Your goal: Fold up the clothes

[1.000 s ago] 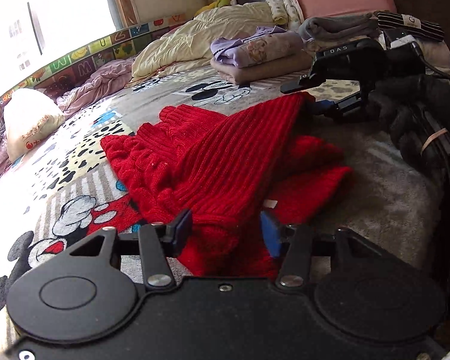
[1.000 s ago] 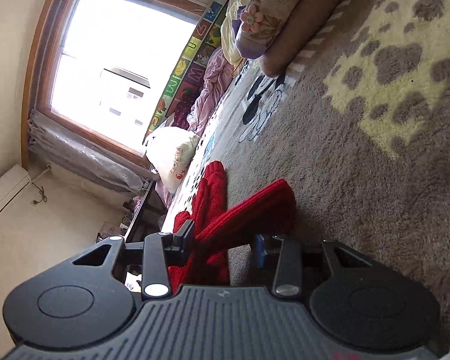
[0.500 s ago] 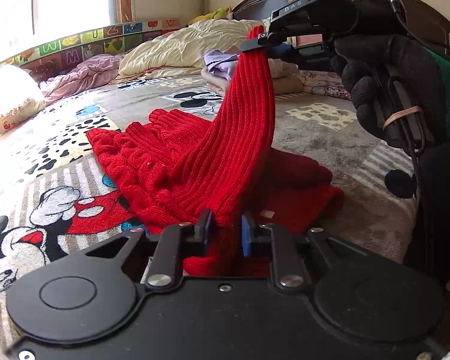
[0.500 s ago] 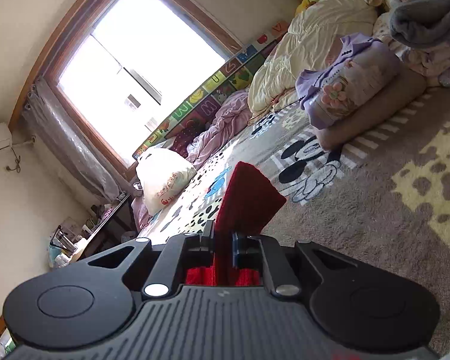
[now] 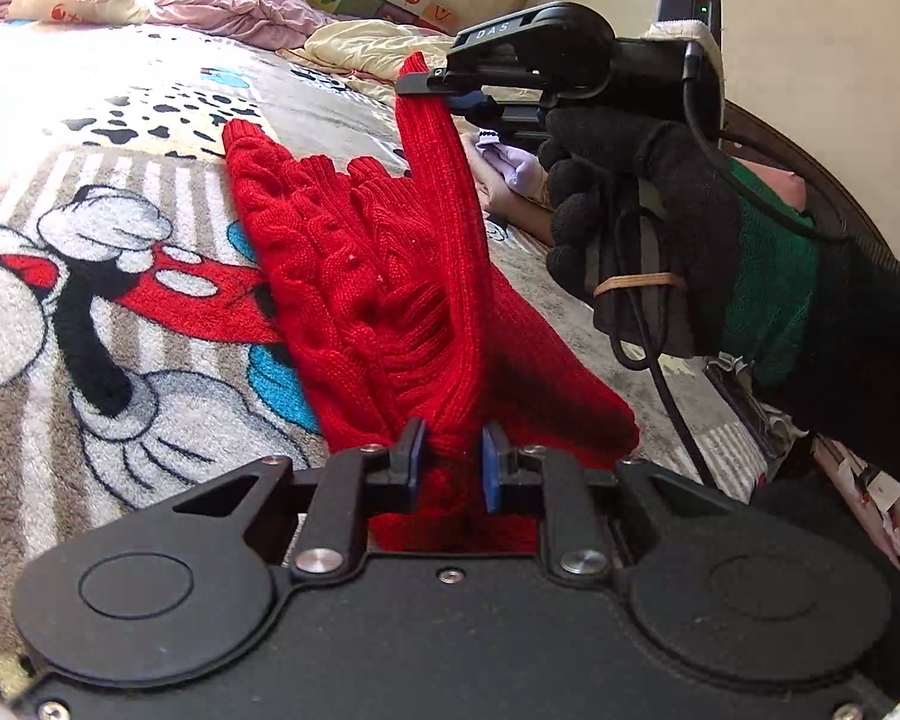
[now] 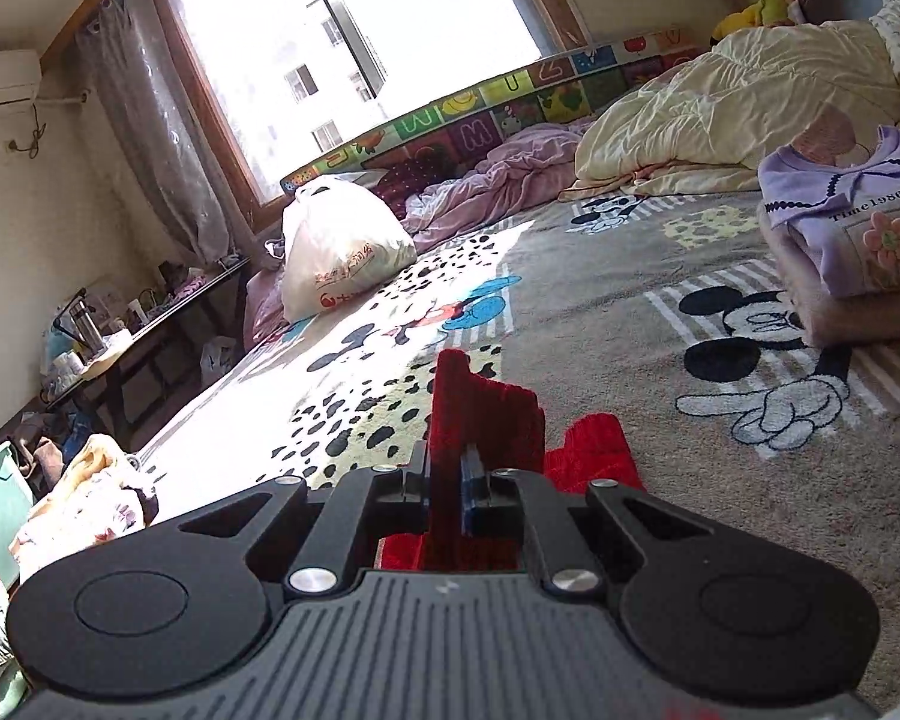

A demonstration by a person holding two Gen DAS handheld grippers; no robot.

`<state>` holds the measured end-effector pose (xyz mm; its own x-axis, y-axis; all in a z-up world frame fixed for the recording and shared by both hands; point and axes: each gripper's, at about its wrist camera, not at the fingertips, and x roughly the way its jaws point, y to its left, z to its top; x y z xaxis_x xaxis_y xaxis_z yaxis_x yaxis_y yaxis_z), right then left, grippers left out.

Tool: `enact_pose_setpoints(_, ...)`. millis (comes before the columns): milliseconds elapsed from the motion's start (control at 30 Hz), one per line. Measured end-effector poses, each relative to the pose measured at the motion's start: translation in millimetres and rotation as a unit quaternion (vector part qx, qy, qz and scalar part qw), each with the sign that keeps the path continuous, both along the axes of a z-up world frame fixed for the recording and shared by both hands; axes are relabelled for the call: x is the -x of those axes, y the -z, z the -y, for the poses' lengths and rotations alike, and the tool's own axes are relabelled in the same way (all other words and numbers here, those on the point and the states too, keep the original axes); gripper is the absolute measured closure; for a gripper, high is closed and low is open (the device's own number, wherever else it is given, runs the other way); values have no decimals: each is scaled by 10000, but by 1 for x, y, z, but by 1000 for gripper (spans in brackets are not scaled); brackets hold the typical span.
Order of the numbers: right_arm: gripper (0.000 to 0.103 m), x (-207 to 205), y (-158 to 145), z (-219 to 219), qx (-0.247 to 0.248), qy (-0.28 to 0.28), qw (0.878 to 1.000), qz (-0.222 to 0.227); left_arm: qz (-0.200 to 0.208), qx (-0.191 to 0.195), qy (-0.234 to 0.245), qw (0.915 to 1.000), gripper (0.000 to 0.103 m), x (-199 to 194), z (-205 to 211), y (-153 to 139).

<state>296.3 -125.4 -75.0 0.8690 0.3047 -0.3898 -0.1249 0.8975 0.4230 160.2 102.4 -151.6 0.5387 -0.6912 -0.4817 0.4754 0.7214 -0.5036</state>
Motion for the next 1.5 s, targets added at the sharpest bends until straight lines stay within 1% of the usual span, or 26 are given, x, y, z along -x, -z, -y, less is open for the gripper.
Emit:
enact_pose_setpoints(100, 92, -20, 11, -23, 307, -161, 9990, -279, -303, 253, 13, 9992, 85, -7, -6, 4)
enact_pose_setpoints(233, 92, -37, 28, -54, 680, -528, 9950, -511, -553, 491, 46, 9973, 85, -13, -11, 6)
enact_pose_setpoints(300, 92, -45, 36, -67, 996, -646, 9908, -643, -596, 496, 80, 9970, 80, -12, -12, 5)
enact_pose_setpoints(333, 92, -50, 41, -70, 980, -779, 9894, -734, -612, 489, 92, 9969, 80, -12, -12, 4)
enact_pose_setpoints(367, 88, -51, 43, -70, 806, -948, 9896, -727, -600, 475, 111, 9970, 77, -11, -12, 3)
enact_pose_setpoints(400, 85, -49, 40, -69, 716, -995, 9902, -673, -568, 454, 133, 9973, 71, -10, -13, 1)
enact_pose_setpoints(433, 82, -46, 34, -67, 623, -1012, 9911, -591, -537, 434, 155, 9975, 68, -8, -13, -1)
enact_pose_setpoints(500, 71, -39, 20, -56, 351, -1098, 9924, -439, -448, 433, 100, 9980, 57, -5, -18, -6)
enact_pose_setpoints(567, 67, -30, 7, -40, 214, -1126, 9929, -303, -391, 418, -47, 9984, 57, -3, -23, -12)
enact_pose_setpoints(633, 67, -18, -2, -24, 200, -1123, 9932, -238, -223, 467, -409, 9978, 60, -1, -32, -18)
enact_pose_setpoints(667, 67, -9, -4, -16, 217, -1082, 9937, -198, -59, 495, -511, 9974, 60, 0, -33, -22)
enact_pose_setpoints(700, 67, 0, -4, -7, 239, -1076, 9938, -167, 150, 522, -551, 9970, 66, 2, -31, -27)
enact_pose_setpoints(733, 67, 10, -3, 2, 275, -1079, 9937, -157, 360, 548, -590, 9961, 68, 3, -30, -33)
enact_pose_setpoints(767, 67, 20, -1, 10, 314, -1051, 9939, -154, 570, 573, -630, 9947, 68, 5, -28, -38)
enact_pose_setpoints(867, 67, 49, 11, 33, 244, -954, 9949, -209, 1060, 320, -461, 9928, 69, -5, 0, -47)
enact_pose_setpoints(933, 67, 70, 22, 47, 214, -914, 9952, -272, 1238, -53, -293, 9919, 69, -10, 23, -45)
enact_pose_setpoints(967, 67, 78, 27, 51, 245, -900, 9951, -317, 1129, -405, -218, 9925, 69, -17, 35, -40)
enact_pose_setpoints(1000, 67, 84, 31, 55, 255, -887, 9951, -359, 780, -929, -155, 9925, 69, -26, 46, -29)
enact_pose_setpoints(1033, 67, 90, 35, 59, 216, -887, 9949, -417, 518, -1352, -71, 9894, 70, -31, 54, -18)
enact_pose_setpoints(1067, 67, 97, 40, 64, 177, -888, 9948, -475, 524, -1429, -29, 9883, 70, -30, 55, -14)
enact_pose_setpoints(1133, 67, 110, 46, 73, 205, -947, 9937, -557, 575, -1224, -34, 9908, 70, -28, 51, -23)
enact_pose_setpoints(1200, 67, 121, 49, 80, 366, -1040, 9925, -530, 865, -972, -69, 9915, 69, -24, 44, -33)
enact_pose_setpoints(1300, 67, 140, 50, 85, 763, -1208, 9895, -228, 1123, -785, -512, 9892, 69, -23, 41, -38)
enact_pose_setpoints(1367, 67, 152, 52, 82, 1039, -1347, 9854, 67, 1211, -811, -759, 9864, 69, -30, 45, -39)
enact_pose_setpoints(1433, 67, 158, 58, 78, 1126, -1427, 9831, 218, 1182, -813, -868, 9858, 69, -39, 51, -39)
enact_pose_setpoints(1500, 67, 159, 69, 78, 988, -1431, 9846, 185, 895, -1198, -779, 9857, 69, -52, 60, -31)
